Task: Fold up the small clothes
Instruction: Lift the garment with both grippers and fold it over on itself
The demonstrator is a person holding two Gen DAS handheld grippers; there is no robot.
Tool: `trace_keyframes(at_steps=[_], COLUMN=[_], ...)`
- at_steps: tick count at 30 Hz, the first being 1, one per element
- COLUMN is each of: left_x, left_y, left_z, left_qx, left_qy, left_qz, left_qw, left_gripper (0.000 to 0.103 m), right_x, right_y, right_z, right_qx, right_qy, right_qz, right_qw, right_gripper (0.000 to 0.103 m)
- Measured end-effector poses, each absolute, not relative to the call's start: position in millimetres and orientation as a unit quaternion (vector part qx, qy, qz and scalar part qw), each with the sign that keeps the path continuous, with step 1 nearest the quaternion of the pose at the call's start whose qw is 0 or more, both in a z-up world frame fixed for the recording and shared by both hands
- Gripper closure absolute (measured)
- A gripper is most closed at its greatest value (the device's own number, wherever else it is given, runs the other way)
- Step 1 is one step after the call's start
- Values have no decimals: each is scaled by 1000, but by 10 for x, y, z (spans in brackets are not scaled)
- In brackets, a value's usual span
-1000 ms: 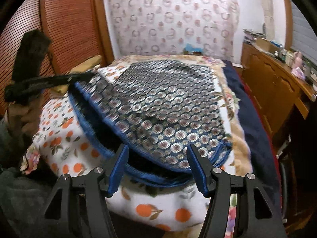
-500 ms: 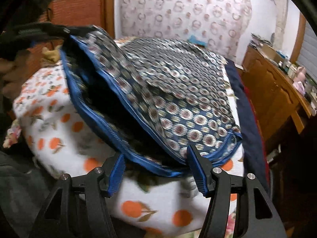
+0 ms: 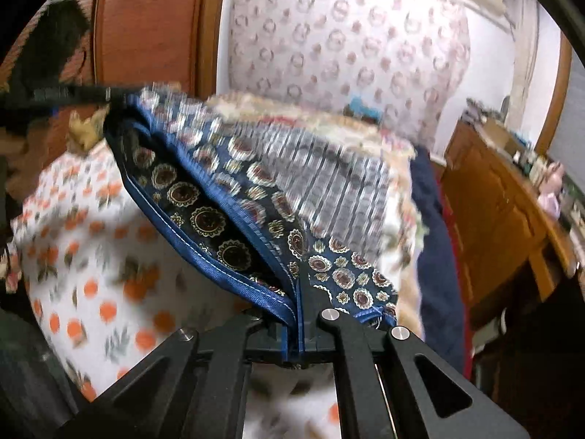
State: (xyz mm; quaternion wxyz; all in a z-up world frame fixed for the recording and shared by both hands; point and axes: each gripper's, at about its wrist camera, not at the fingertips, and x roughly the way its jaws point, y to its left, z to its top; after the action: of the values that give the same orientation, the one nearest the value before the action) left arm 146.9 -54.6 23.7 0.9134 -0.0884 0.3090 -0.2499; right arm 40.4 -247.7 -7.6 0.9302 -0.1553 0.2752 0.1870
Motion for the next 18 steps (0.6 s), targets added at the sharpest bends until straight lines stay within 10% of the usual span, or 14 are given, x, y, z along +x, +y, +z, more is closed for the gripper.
trace_keyframes(at_steps=[11,18], left_x=[2143,2266], left_y=[-315,-115], left_z=[65,17], left_qx=[-98,-100], left_qy=[339,318], left_qz=[-189,-176], left_qw=[917,926], left_gripper=[99,55], right_x=[1598,2297], right_y=[-2140,-2231], right_z=[328,172], right_qx=[-161,-139], right_qy=[244,294], right_qz=[213,220], right_qw=[932,920], right_gripper=[100,100])
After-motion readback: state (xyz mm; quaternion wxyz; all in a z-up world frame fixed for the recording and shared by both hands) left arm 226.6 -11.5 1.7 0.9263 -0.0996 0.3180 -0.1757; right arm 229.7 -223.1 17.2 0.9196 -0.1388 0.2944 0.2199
